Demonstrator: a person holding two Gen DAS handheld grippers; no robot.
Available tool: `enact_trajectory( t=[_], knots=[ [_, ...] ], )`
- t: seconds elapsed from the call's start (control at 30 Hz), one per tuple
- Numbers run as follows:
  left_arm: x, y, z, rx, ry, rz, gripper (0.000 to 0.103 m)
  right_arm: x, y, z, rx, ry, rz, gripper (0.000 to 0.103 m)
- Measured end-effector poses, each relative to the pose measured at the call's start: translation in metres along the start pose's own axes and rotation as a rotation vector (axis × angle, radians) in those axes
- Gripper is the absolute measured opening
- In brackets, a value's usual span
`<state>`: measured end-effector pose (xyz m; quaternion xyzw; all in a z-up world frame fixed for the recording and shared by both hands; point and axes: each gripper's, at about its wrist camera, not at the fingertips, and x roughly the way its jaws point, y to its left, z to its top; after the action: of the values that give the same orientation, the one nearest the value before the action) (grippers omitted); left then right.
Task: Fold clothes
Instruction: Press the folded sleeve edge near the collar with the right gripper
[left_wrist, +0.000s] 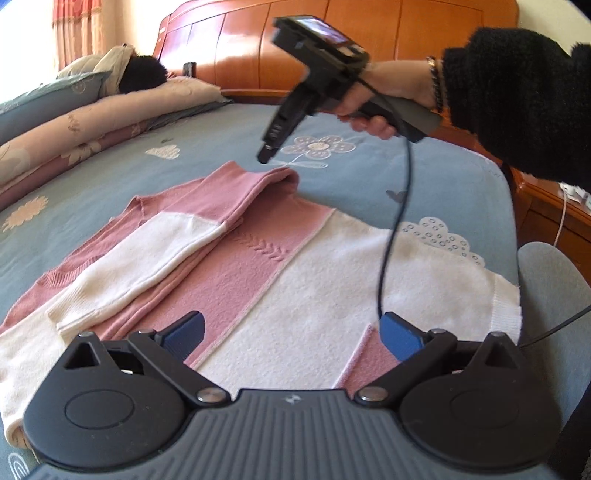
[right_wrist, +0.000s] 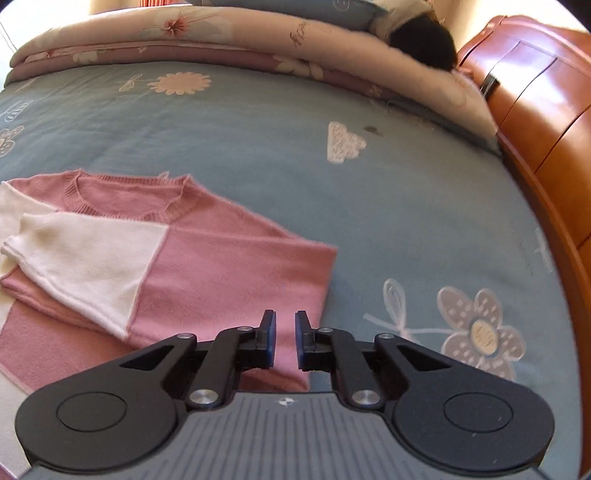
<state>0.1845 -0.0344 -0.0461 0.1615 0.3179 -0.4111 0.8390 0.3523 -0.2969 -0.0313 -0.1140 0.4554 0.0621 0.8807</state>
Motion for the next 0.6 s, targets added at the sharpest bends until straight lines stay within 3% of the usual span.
enact_trajectory(
  t=[0.17,0.33,0.47,0.6],
  knots=[
    [0.009,0.008,-0.004,-0.028,0.039,0.019,0.101,0.030,0.004,-0.028,-0.025,0.059,-0.032,0.013],
    [0.009,0.012,-0.006,-0.035,0.043,0.025,0.101,-0.002,-0.011,-0.035,0.105,-0.052,-0.009,0.019],
    [0.008,0.014,-0.006,-0.039,0.042,0.033,0.101,-0.010,-0.032,-0.057,0.231,-0.038,0.010,0.038],
    [0.009,0.014,-0.006,-0.039,0.045,0.034,0.101,0.004,-0.043,-0.077,0.362,-0.023,0.088,0.038]
  ],
)
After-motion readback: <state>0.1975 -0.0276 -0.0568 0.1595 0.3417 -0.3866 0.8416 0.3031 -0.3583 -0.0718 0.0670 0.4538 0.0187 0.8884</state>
